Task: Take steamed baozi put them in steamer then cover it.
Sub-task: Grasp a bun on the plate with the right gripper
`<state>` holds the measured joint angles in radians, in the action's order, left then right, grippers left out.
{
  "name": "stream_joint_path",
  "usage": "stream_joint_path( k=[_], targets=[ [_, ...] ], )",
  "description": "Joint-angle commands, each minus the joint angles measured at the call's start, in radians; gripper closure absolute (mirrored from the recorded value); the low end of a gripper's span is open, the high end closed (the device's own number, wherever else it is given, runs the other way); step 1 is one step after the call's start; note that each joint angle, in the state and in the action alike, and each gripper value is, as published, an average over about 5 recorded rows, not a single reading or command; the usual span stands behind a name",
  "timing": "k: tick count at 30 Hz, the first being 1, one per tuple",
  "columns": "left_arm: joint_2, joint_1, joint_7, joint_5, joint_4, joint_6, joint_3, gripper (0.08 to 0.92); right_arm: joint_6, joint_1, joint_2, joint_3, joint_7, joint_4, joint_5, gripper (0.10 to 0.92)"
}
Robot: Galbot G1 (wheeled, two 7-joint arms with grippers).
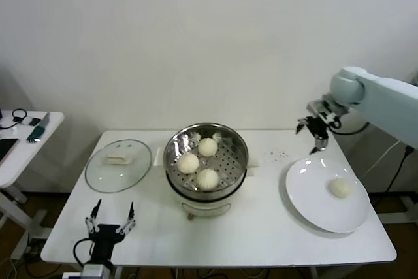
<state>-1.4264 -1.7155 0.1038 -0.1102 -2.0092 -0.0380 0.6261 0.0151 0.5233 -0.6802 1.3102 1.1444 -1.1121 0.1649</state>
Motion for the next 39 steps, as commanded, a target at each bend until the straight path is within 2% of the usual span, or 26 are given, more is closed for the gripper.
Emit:
stream_joint_path(
  k=[1,12,22,39],
  targets=[
    [-0.002,0.001,0.001,-0.001,-0.006,0.004,0.002,0.177,-0.050,-0.248,0.175,-0.198,-0.028,0.052,-0.083,0.203],
    [-0.024,0.001,0.005,-0.028,-0.003,0.010,0.003,0.177,0.035,-0.495,0.130,-0.473,0.003,0.213,-0.226,0.203],
    [-0.043,0.000,0.007,-0.046,0.001,0.012,0.004,0.177,0.096,-0.568,0.038,-0.620,0.010,0.325,-0.335,0.203],
    [-0.054,0.003,0.009,-0.055,0.012,0.013,0.009,0.177,0.113,-0.582,-0.054,-0.654,0.056,0.405,-0.365,0.203]
  ],
)
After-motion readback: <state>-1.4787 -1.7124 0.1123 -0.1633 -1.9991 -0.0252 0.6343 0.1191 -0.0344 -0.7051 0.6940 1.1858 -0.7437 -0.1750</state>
